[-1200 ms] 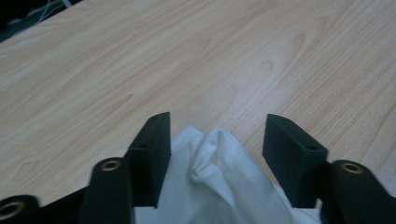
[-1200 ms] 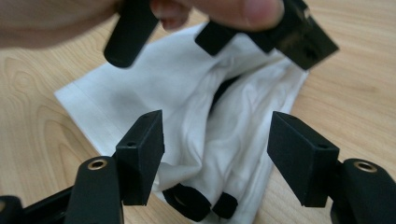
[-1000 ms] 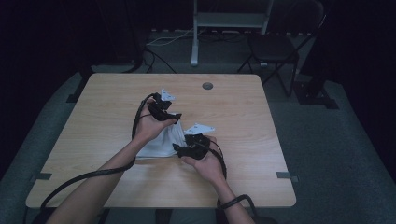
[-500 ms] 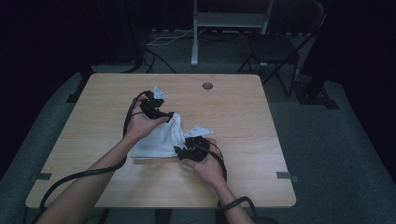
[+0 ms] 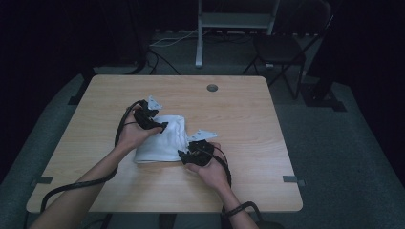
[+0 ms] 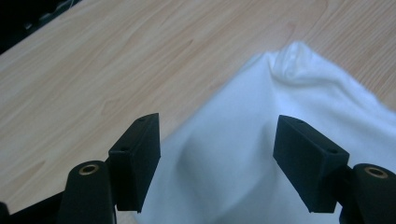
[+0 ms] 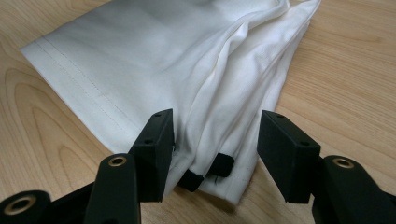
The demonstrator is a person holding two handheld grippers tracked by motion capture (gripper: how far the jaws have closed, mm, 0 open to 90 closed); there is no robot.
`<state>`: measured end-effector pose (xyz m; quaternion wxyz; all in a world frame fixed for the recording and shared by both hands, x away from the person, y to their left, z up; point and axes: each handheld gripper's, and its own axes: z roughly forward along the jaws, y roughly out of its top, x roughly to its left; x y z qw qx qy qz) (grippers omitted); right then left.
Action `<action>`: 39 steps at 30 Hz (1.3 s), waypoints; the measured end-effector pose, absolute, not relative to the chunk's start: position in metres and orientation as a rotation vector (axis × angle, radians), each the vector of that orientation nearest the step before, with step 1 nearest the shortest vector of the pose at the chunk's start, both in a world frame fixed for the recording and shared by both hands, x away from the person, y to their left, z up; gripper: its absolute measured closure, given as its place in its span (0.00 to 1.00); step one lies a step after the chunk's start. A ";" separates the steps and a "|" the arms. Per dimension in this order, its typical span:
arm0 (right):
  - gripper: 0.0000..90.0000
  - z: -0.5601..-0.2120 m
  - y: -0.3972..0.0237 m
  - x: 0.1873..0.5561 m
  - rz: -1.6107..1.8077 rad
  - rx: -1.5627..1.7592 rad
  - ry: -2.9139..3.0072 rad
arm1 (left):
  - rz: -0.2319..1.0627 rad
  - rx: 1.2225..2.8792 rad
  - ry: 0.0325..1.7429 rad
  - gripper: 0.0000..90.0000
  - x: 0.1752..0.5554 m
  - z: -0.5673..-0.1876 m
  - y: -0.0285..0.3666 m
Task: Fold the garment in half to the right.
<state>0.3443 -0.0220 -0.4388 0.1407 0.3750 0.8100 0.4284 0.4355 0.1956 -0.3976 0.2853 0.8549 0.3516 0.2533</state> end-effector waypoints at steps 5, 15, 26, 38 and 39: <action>0.51 -0.439 -0.021 0.345 1.235 1.082 2.343 | 0.669 2.290 0.946 0.35 0.435 -0.403 0.198; 0.50 -0.440 -0.019 0.345 1.242 1.079 2.346 | 0.652 2.277 0.958 0.35 0.441 -0.409 0.190; 0.49 -0.440 -0.016 0.346 1.253 1.080 2.352 | 0.654 2.267 0.968 0.35 0.447 -0.417 0.182; 0.45 -0.441 -0.017 0.349 1.276 1.101 2.333 | 0.669 2.243 0.965 0.35 0.446 -0.411 0.181; 0.43 -0.439 -0.019 0.349 1.284 1.104 2.317 | 0.667 2.236 0.973 0.35 0.447 -0.412 0.180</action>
